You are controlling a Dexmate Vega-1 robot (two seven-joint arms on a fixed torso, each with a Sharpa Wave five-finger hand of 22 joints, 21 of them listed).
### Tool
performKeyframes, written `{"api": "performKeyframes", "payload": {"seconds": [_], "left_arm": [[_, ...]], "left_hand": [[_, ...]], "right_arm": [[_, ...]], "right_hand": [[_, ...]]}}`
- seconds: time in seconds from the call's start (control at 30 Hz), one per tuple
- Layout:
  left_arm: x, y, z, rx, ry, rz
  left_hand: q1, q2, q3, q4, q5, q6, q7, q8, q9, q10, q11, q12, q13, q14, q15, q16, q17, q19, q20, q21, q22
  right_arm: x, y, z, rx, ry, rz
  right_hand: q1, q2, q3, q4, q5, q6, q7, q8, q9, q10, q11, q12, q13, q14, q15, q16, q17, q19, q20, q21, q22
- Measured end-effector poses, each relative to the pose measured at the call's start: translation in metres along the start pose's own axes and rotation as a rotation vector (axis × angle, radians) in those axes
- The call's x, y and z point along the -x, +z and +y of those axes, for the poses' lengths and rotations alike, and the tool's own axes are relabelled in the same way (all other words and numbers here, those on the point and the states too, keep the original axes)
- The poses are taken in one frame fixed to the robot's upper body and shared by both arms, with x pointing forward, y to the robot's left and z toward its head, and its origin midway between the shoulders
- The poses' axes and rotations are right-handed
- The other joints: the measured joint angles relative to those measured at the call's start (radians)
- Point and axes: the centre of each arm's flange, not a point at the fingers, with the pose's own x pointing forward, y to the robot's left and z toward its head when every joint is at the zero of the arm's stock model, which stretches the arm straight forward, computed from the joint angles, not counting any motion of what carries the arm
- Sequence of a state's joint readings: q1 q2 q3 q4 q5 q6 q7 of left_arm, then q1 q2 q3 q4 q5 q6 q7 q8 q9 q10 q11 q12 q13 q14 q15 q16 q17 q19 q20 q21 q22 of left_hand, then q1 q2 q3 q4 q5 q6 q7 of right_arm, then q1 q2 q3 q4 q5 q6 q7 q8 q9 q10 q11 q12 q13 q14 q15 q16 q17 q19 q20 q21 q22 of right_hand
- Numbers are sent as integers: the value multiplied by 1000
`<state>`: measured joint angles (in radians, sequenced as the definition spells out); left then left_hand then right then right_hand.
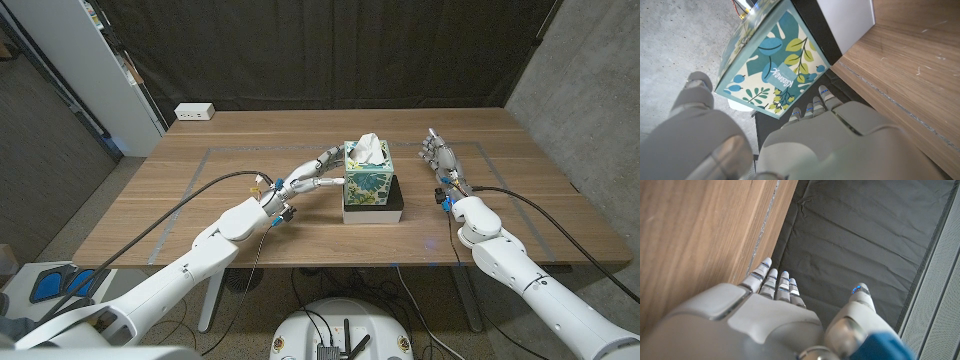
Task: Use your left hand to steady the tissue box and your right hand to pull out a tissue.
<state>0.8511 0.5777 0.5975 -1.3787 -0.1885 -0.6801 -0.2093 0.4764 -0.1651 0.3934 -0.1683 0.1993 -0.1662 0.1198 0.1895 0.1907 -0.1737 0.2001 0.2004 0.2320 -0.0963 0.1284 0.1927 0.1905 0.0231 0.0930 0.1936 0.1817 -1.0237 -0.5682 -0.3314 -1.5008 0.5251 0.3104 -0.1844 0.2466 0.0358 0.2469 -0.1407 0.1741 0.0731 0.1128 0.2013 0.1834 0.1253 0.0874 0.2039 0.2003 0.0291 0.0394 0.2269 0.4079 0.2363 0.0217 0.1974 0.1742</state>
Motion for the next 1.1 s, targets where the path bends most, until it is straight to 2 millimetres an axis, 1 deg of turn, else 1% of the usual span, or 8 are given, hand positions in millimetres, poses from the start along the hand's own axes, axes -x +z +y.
{"api": "performKeyframes", "payload": {"seconds": [0.13,0.23,0.3,0.37,0.8,0.9,0.93,1.1], "left_arm": [[-2,-1,0,0,5,5],[-2,0,-1,-9,19,8],[-2,-1,-2,-21,24,13],[-3,0,-3,-26,28,14],[-7,2,-7,-45,31,26],[-7,2,-8,-49,27,28],[-8,3,-9,-50,26,27],[-10,5,-11,-58,27,26]], "left_hand": [[0,0,0,0,0,0,0,1,0,0,0,8,0,5,5,4,0,5,-5,0,0],[6,6,0,0,0,0,0,8,0,0,0,8,0,15,-3,4,0,13,-2,7,0],[9,9,0,0,0,0,0,10,0,-3,-4,15,-2,20,-1,4,0,18,0,8,0],[12,6,0,0,0,0,0,16,0,0,-7,15,-5,24,-6,4,0,21,-3,8,0],[18,10,0,0,0,0,0,16,0,0,-7,15,-5,29,-4,4,0,22,-4,8,0],[19,11,0,0,0,0,0,16,0,0,-7,15,-5,29,-4,4,0,22,-3,8,0],[22,14,0,0,0,0,0,16,0,0,-7,15,-5,29,-4,4,0,25,0,8,0],[28,9,0,0,6,0,0,17,0,0,-7,15,-5,29,-4,4,0,27,2,8,0]], "right_arm": [[1,0,-2,-1,-4,-3],[1,-1,-2,-4,-6,-4],[2,-2,-3,-5,-8,-4],[3,-2,-3,-8,-9,-5],[9,-6,-8,-17,-19,-2],[10,-6,-9,-19,-21,-3],[11,-6,-10,-20,-21,-3],[13,-7,-11,-25,-24,-3]], "right_hand": [[0,0,0,0,0,0,0,0,0,0,0,0,0,0,0,0,0,0,0,0,0],[0,0,0,0,0,0,0,0,0,0,0,0,0,0,0,0,0,0,0,0,0],[0,0,0,0,0,0,0,0,0,0,0,0,0,0,0,0,0,0,0,0,0],[0,0,0,0,0,0,0,0,0,0,0,0,0,0,0,0,0,0,0,0,0],[0,0,0,0,0,0,0,0,0,0,0,0,0,0,0,0,0,0,0,0,0],[0,0,0,0,0,0,0,0,0,0,0,0,0,0,0,0,0,-7,7,0,0],[0,0,0,0,0,0,0,0,0,0,0,0,0,0,0,0,0,-7,7,0,0],[0,0,0,0,0,-2,-2,0,0,0,0,0,0,0,0,0,0,-7,7,0,0]]}}
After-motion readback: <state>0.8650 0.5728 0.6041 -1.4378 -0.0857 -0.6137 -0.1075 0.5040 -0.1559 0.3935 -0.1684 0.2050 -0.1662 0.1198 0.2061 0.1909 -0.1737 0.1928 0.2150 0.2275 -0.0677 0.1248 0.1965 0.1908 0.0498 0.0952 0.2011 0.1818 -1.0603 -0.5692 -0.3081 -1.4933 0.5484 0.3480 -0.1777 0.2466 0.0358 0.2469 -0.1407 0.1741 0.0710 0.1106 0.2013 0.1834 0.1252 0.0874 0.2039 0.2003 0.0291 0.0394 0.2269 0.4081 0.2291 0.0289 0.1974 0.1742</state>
